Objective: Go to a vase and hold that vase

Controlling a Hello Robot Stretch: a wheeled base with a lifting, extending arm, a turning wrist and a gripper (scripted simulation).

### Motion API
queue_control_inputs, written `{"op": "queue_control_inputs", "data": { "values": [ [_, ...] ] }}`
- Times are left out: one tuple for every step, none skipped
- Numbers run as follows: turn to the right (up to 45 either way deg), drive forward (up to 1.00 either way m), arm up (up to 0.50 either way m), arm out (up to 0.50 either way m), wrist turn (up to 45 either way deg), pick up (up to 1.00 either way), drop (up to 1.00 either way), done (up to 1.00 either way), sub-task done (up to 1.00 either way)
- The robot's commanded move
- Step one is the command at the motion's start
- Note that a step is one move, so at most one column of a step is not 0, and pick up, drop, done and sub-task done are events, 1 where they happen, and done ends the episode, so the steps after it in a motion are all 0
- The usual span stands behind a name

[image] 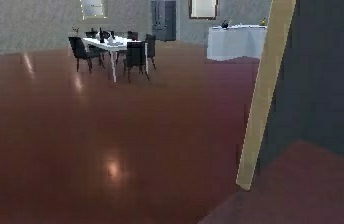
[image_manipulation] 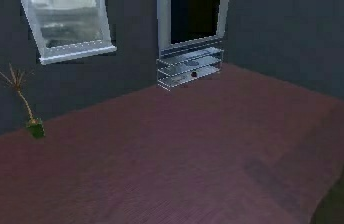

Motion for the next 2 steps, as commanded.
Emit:
{"op": "queue_control_inputs", "data": {
  "values": [
    [-3.0, 0.0, 0.0, 0.0, 0.0, 0.0, 0.0, 0.0, 0.0],
    [0.0, 0.35, 0.0, 0.0, 0.0, 0.0, 0.0, 0.0, 0.0]
  ]
}}
